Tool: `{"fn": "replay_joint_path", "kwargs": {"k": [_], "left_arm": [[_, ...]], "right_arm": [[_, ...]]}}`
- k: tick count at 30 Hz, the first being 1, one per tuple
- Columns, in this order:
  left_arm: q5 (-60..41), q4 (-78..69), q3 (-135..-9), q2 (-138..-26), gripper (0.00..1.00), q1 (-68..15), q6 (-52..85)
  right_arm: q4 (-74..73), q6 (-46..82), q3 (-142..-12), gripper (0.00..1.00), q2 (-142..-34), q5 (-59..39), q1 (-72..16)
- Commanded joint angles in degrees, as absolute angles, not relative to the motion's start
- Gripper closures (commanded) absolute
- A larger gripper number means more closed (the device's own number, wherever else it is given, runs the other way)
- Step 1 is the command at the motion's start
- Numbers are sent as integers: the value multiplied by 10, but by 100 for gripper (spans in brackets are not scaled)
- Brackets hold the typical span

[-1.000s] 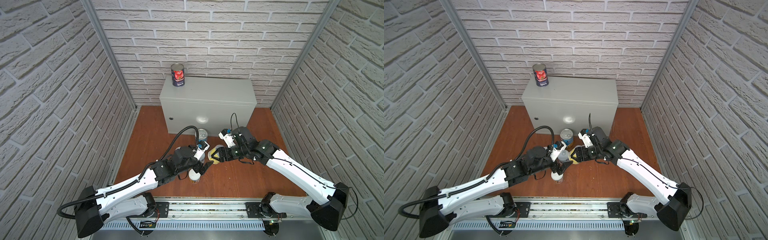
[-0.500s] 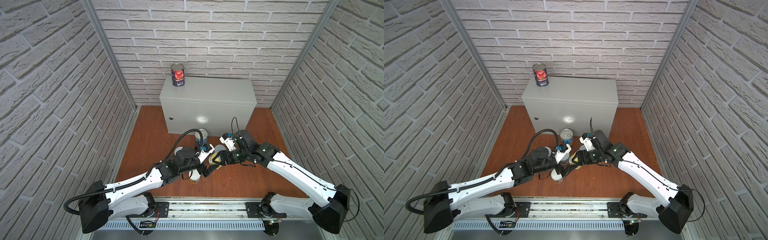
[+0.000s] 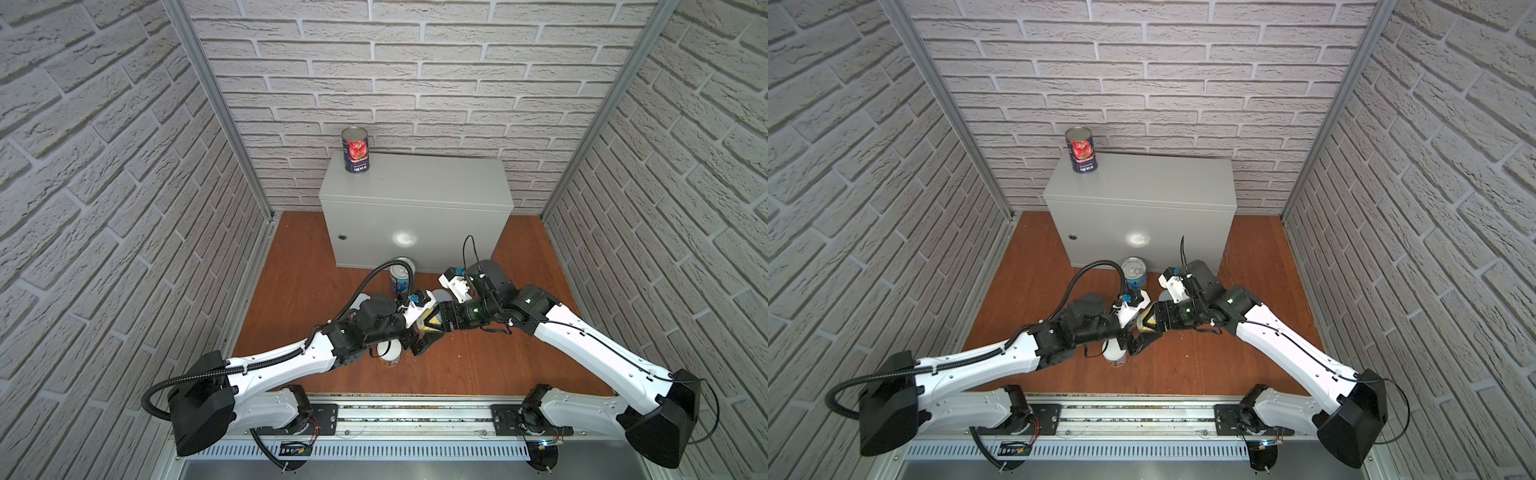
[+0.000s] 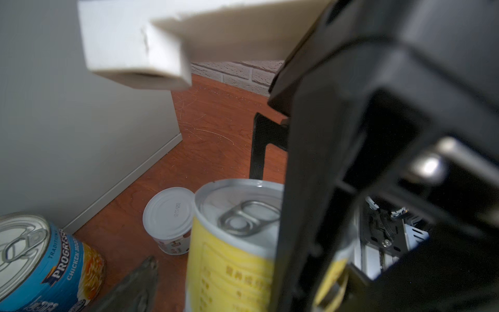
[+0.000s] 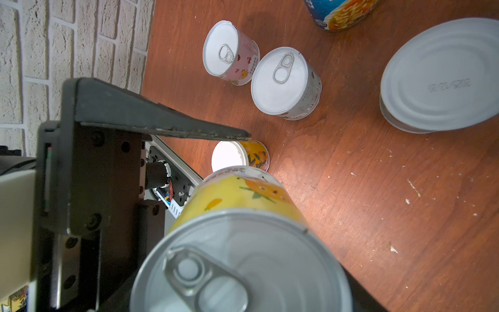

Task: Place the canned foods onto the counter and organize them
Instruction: 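Grasp the held yellow can with the left gripper below the right gripper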

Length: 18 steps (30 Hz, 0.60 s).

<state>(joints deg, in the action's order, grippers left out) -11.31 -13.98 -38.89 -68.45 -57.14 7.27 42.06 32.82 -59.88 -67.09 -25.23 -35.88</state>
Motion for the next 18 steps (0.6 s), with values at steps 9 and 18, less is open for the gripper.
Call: {"fn": "replay_joint_path", "kwargs": {"k": [9,18], "left_arm": [[-124,-238,-382,-709,2,-573,78],[-147,-246,-378,-716,13,-570,80]], "right_arm": [[356,351,-595,46,-637,-301,-356],[337,361,-585,47,-638,-323,-351]]}}
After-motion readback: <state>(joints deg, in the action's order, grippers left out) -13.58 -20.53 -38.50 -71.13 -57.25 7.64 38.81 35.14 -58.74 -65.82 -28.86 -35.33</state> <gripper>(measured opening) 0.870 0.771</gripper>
